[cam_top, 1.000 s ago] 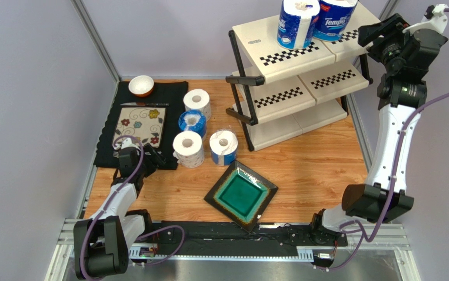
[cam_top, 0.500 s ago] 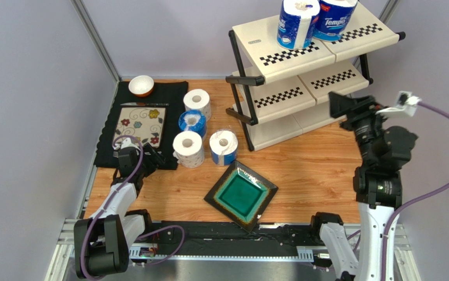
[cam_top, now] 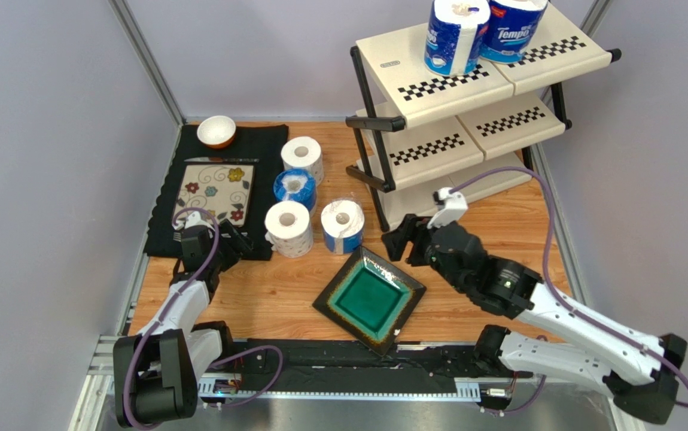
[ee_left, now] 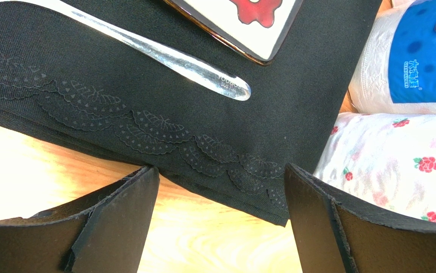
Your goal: Place and organize the paper towels onto the shelf
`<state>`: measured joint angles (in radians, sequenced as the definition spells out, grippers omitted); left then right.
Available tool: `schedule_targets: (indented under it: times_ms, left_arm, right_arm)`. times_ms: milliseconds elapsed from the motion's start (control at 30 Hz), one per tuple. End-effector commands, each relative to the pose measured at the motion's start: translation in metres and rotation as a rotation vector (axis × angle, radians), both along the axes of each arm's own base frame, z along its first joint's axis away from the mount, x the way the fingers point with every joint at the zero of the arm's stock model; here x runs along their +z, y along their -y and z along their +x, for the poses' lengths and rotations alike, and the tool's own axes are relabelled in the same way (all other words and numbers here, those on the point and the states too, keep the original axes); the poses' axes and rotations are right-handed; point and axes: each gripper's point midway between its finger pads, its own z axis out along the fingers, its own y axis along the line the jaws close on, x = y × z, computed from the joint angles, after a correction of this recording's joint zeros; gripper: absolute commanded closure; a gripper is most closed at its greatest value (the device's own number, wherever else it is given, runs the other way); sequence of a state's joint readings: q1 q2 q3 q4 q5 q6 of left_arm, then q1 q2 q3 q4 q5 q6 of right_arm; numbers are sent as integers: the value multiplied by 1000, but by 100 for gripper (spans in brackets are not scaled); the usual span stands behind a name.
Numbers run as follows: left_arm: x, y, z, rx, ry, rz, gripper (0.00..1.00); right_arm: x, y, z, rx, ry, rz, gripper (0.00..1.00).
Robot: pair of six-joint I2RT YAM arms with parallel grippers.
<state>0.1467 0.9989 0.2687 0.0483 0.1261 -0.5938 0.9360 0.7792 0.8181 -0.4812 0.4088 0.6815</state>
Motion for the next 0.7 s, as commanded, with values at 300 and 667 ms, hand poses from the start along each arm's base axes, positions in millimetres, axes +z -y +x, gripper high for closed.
schedule_targets:
  times_ms: [300, 667]
  left_arm:
    - [-23, 7, -21, -6, -98, -40, 11]
    - [-24, 5, -22, 0, -98, -31, 10]
  right_arm:
    - [20, -126, 6, 214, 150, -211, 28]
    - [8, -187, 37, 339, 113, -279, 27]
